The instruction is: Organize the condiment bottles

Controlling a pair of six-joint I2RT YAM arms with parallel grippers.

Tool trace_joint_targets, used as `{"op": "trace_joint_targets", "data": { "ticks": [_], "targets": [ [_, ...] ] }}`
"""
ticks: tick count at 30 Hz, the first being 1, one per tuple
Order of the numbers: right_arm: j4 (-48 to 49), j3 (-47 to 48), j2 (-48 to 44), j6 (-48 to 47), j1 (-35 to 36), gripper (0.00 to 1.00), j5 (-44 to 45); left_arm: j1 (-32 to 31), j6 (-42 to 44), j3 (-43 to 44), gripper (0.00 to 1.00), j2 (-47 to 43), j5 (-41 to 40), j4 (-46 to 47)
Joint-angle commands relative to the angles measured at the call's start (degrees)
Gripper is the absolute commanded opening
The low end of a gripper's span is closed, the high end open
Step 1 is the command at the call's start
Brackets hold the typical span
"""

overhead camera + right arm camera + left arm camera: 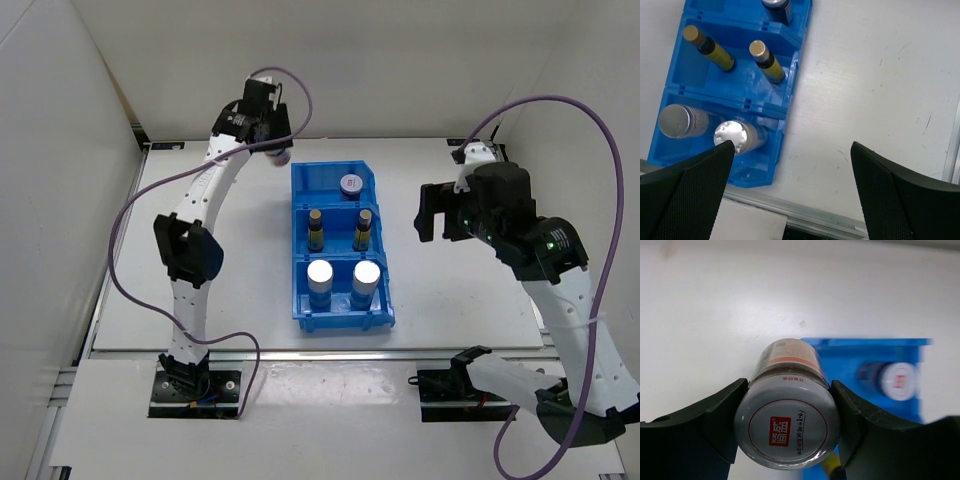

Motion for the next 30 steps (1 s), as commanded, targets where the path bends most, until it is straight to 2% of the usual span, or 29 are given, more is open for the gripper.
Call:
{"op": "trace_joint_targets", "data": {
  "ticks": [1,7,16,21,22,23,26,27,28,29,30],
  "targets": [
    [-1.96,-2.07,-2.04,1.31,-0.11,1.0,-0.62,-1.89,1.15,8.16,0.2,-2.61,6.2,1.26],
    [-4.59,-3.48,-4.59,2.54,-0.11,1.0,-1.24,-6.64,3.0,15.73,0.17,5.41,7.8,1.26],
    [-7.68,-4.01,-7.48,2.54,-0.11,1.0,-0.71,-7.7,1.34,15.04,0.19,12.89,8.94,1.79],
    [-8.29,-5.15,-8.81,2.54,-0.11,1.0,-0.19,-8.3,1.33,13.89,0.28,16.05,7.89,1.79],
    [-8.29,-5.15,-9.42,2.54,-0.11,1.0,-0.18,-8.31,1.33,13.37,0.32,16.05,7.88,1.79],
    [-8.82,-5.67,-9.42,2.54,-0.11,1.0,-0.18,-8.31,1.33,13.36,0.42,16.57,7.1,1.79],
    [-8.82,-5.68,-9.42,3.07,-0.11,1.0,0.34,-8.31,1.33,12.84,0.64,16.58,6.48,1.79],
    [-8.82,-6.2,-9.42,3.07,-0.11,1.0,0.87,-8.31,1.33,12.31,0.83,16.06,6.48,1.79],
    [-8.82,-6.21,-9.42,3.07,-0.11,1.0,0.87,-8.31,1.33,12.31,0.92,15.53,6.48,1.79],
    [-8.82,-6.21,-9.42,3.07,-0.11,1.0,0.87,-8.31,1.33,12.31,1.0,15.0,5.96,1.79],
    [-8.82,-6.21,-9.42,3.07,-0.11,1.0,0.87,-8.31,1.33,12.31,1.0,13.86,5.95,1.79]
  ]
}}
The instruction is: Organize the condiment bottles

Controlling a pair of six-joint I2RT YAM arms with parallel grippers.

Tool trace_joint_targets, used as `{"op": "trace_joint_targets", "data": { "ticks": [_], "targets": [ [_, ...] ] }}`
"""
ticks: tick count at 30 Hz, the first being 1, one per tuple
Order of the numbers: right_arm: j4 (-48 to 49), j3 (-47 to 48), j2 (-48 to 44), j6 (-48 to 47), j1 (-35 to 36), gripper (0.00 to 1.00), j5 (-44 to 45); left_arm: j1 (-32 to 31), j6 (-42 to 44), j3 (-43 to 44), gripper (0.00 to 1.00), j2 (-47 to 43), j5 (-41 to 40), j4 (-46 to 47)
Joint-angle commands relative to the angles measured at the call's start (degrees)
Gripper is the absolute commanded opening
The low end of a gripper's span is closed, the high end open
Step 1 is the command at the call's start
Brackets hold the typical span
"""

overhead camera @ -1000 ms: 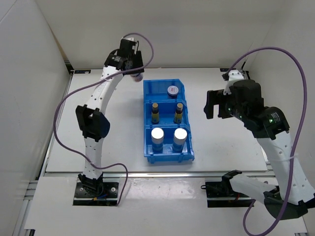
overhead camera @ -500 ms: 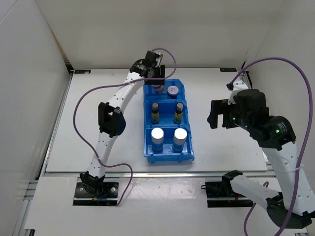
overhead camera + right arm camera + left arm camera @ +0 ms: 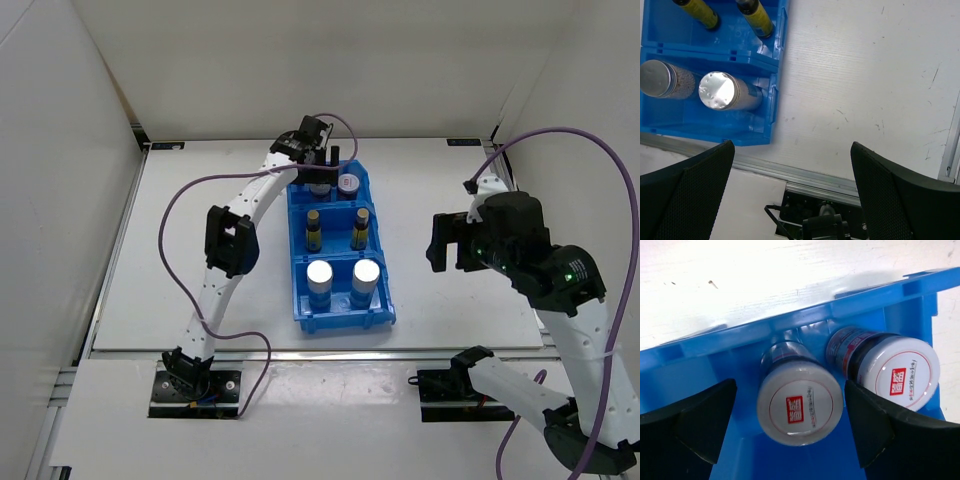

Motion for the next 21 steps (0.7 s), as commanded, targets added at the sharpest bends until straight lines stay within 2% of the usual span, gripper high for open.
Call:
{"op": "trace_joint_targets", "data": {
  "ticks": [1,6,9,10,12,14,15,16,17,20,21],
  "targets": [
    [0.27,-0.28,-0.48,0.49,-0.11,1.0,0.28,0.21,-0.07,0.07,1.0,-6.86,-1.48,1.37],
    [0.27,0.85,0.66,0.49,-0.11,1.0,1.76,0.21,-0.5,2.44,1.0,-13.79,-3.93,1.37],
    [0.27,1.73,0.66,0.49,-0.11,1.0,3.87,0.21,-0.51,-0.36,1.0,-24.5,-9.9,1.37],
    [0.27,2.43,0.66,0.49,-0.11,1.0,5.36,0.21,0.62,-1.85,1.0,-30.71,-13.66,1.37],
    [0.27,3.31,0.66,0.49,-0.11,1.0,6.33,0.21,3.88,-9.83,1.0,-37.16,-16.67,1.37],
    [0.27,3.94,1.71,1.1,-0.11,1.0,7.05,0.21,4.68,-18.26,1.0,-47.44,-20.1,1.37],
    [0.27,3.94,1.71,1.11,-0.11,1.0,7.05,0.21,5.29,-28.39,1.0,-50.96,-21.85,2.16],
    [0.27,3.94,1.71,1.71,-0.11,1.0,6.18,0.21,5.29,-33.89,1.0,-58.04,-22.39,3.99],
    [0.27,3.15,1.71,2.68,-0.11,1.0,6.17,0.21,6.16,-45.08,1.0,-61.68,-22.92,5.4],
    [2.82,0.6,-0.74,3.91,-0.11,1.0,3.62,0.21,7.83,-60.97,1.0,-76.35,-24.68,10.23],
    [3.34,-1.23,-1.44,3.92,-0.11,1.0,3.1,0.21,7.84,-68.93,1.0,-79.96,-25.21,12.43]
  ]
}}
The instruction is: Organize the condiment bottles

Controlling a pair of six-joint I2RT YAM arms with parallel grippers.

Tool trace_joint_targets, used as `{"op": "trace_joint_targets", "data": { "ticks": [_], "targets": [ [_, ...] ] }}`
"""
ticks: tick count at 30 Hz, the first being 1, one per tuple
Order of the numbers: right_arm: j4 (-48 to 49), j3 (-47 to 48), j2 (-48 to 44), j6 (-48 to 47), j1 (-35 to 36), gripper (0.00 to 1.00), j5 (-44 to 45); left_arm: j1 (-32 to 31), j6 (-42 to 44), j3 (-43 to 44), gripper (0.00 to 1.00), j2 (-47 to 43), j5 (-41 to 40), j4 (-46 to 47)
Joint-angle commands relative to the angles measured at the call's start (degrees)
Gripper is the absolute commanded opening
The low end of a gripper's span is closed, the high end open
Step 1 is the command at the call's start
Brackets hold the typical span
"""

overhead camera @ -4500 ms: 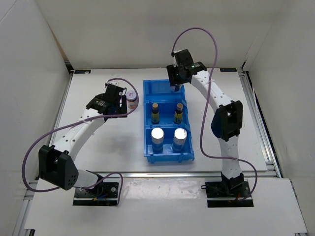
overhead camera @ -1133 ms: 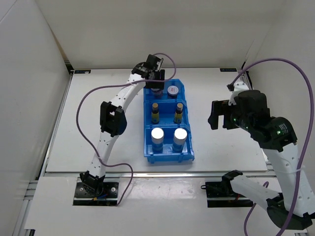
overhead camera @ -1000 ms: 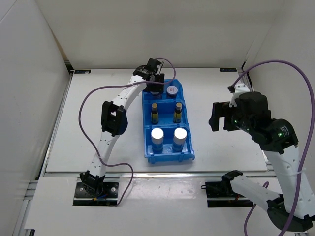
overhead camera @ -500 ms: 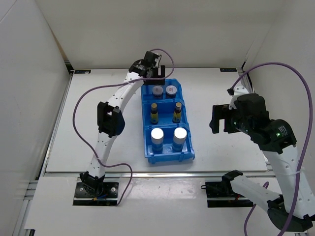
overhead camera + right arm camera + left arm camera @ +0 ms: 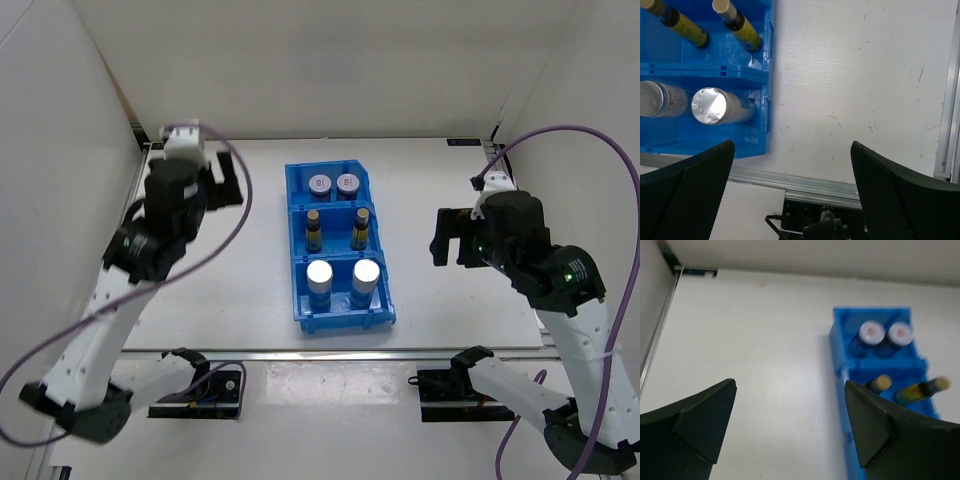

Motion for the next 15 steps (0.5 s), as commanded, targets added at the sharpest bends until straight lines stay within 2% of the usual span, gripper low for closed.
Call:
{"op": "trace_joint_targets", "data": {
  "ticks": [1,4,5,7,8,10,11,13,15],
  "targets": [
    [3.0,-2.86,-3.52,3.19,-0.11,1.0,-1.3,0.02,2.31,-17.66,1.0,-9.1,-4.25,2.22],
    [3.7,-6.02,-5.73,4.87,-0.11,1.0,-1.3,0.02,0.56,-28.04,1.0,-20.12,-4.25,2.93],
    [4.23,-6.82,-5.73,4.87,-0.11,1.0,-1.3,0.02,0.55,-30.41,1.0,-27.38,-3.64,3.62],
    [5.46,-7.44,-6.43,4.18,-0.11,1.0,-3.4,0.02,-0.85,-36.46,1.0,-34.54,-3.64,3.63],
    [5.46,-7.96,-6.43,3.56,-0.11,1.0,-4.02,0.02,-1.46,-38.32,1.0,-41.01,-4.68,3.63],
    [5.46,-7.97,-6.43,2.42,-0.11,1.0,-4.56,0.02,-0.42,-43.23,1.0,-46.68,-5.39,3.63],
    [5.46,-7.27,-5.74,1.89,-0.11,1.0,-3.86,0.02,0.37,-44.74,1.0,-51.4,-7.4,3.63],
    [5.46,-6.74,-5.04,1.01,-0.11,1.0,-3.15,0.02,2.13,-46.42,1.0,-55.47,-7.94,3.63],
    [5.46,-6.74,-5.03,0.22,-0.11,1.0,-3.15,0.02,2.14,-47.13,1.0,-60.73,-5.58,4.33]
  ]
}}
